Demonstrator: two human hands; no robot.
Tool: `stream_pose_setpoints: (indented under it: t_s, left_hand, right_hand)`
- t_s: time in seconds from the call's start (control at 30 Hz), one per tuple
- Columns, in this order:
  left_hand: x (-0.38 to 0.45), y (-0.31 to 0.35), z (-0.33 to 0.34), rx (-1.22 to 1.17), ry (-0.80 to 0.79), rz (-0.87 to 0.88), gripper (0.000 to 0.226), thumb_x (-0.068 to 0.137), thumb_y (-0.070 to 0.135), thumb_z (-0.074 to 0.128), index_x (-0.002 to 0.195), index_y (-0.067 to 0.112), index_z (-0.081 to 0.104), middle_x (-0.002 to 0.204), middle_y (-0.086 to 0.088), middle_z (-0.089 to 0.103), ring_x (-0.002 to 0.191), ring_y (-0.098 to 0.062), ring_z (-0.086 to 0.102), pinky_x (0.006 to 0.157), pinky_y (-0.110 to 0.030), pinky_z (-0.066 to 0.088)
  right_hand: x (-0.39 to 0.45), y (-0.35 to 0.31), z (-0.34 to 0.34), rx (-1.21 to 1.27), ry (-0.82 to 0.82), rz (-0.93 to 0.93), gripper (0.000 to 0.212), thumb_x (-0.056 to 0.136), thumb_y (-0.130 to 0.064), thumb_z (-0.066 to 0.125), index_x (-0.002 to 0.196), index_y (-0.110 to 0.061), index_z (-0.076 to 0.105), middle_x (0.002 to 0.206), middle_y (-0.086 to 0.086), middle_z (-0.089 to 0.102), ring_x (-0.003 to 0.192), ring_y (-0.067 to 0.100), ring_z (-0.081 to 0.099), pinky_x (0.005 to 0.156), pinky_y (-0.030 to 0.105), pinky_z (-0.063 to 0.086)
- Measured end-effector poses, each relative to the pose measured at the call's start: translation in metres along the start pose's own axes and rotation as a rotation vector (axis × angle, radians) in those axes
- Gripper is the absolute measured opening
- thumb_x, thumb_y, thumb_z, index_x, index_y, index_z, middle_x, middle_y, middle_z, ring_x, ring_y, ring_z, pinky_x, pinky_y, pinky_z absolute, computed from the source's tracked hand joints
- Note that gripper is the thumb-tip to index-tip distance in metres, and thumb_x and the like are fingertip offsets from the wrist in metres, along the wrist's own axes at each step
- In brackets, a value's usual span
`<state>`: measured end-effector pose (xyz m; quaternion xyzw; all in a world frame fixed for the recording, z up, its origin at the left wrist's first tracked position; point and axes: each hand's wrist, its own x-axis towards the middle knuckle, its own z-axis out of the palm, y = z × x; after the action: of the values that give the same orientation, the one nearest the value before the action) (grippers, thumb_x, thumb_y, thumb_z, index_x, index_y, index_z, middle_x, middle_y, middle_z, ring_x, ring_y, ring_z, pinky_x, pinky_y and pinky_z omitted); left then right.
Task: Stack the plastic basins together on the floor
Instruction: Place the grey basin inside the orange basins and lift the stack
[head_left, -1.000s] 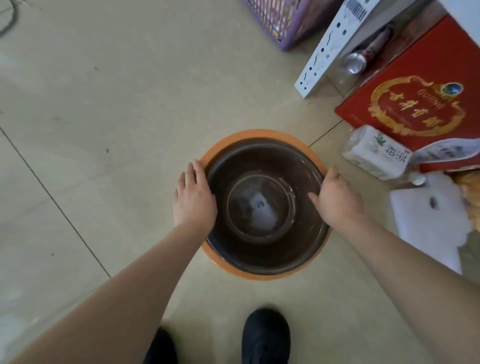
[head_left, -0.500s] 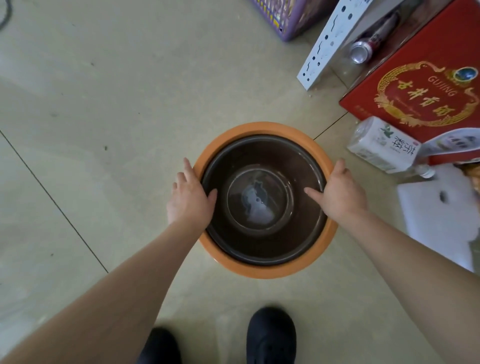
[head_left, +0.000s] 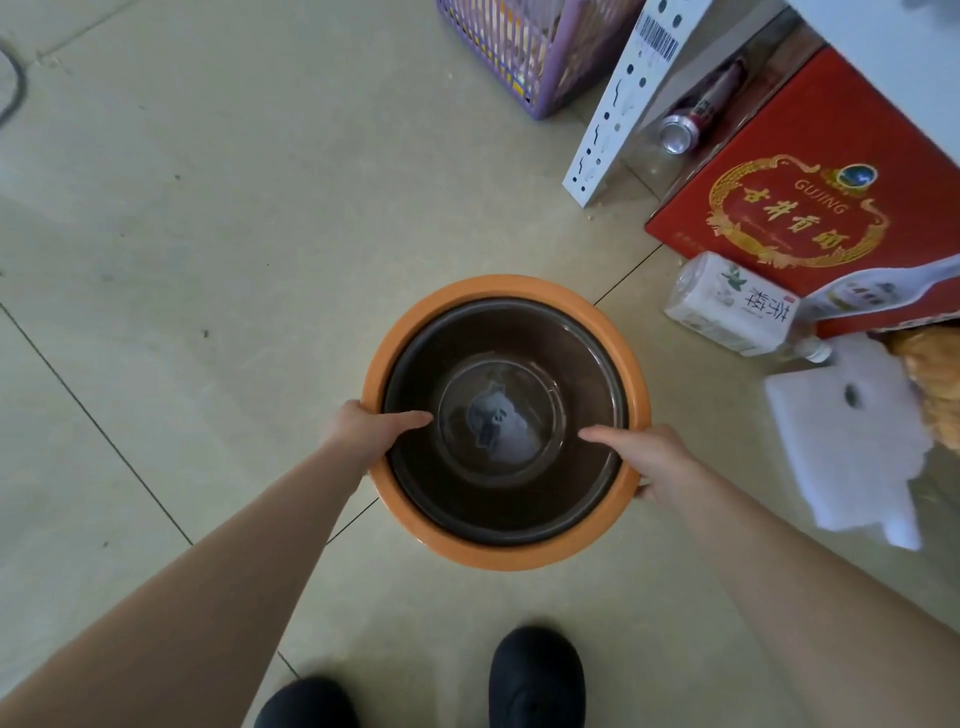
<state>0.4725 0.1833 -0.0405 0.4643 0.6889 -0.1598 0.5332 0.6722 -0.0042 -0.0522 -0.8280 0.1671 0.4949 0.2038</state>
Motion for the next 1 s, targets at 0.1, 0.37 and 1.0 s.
stream_pose_setpoints:
  t_s: [0.1,0.37,1.0]
  left_hand:
    - [0.011,-0.002,0.005,0.045,0.076,0.066,0.062,0.073,0.023,0.077,0.125,0.008,0.048,0.117,-0.016,0.06,0.106,-0.035,0.06,0.091,-0.046,0.051]
    - [-0.005,-0.002,-0.004,0.049,0.107,0.118,0.054,0.079,0.018,0.071,0.125,0.01,0.044,0.105,-0.011,0.054,0.093,-0.03,0.055,0.087,-0.045,0.05]
    - [-0.163,0.146,-0.172,-0.042,0.145,0.291,0.049,0.082,0.021,0.067,0.123,0.012,0.043,0.086,-0.002,0.052,0.085,-0.022,0.053,0.074,-0.034,0.045]
  right_hand:
    - [0.01,0.002,0.008,-0.018,0.116,-0.06,0.055,0.068,-0.025,0.08,0.115,0.0,0.063,0.111,0.017,0.068,0.096,0.032,0.064,0.072,0.033,0.047]
    - [-0.017,-0.005,-0.001,-0.095,0.173,-0.186,0.037,0.074,-0.023,0.076,0.1,0.0,0.067,0.089,0.012,0.065,0.084,0.032,0.063,0.068,0.031,0.045]
    - [-0.234,-0.171,-0.072,-0.11,0.16,-0.54,0.014,0.076,-0.021,0.071,0.068,-0.017,0.061,0.068,0.001,0.059,0.071,0.021,0.056,0.072,0.032,0.044]
